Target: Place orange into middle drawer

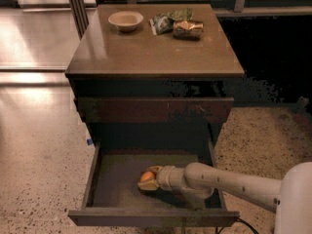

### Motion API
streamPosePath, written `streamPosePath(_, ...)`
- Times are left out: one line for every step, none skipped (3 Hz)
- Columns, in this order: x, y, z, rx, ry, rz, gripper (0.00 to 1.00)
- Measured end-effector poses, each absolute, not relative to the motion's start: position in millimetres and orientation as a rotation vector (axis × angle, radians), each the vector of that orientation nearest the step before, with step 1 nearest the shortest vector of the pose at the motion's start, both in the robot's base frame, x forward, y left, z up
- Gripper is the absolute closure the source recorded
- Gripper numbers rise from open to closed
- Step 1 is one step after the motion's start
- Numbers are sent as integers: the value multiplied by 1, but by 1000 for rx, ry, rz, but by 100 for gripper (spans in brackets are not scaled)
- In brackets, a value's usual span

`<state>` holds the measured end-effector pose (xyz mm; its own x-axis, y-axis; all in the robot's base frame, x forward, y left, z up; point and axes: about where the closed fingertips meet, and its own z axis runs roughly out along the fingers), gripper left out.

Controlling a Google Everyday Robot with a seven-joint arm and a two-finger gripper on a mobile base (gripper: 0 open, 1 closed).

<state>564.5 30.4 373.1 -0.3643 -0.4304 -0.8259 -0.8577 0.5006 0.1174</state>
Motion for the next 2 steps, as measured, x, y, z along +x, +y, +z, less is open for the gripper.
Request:
streamPosePath(565,30,373,-1057,1982,713,81)
streamPosePath(565,30,373,-1057,1982,713,58)
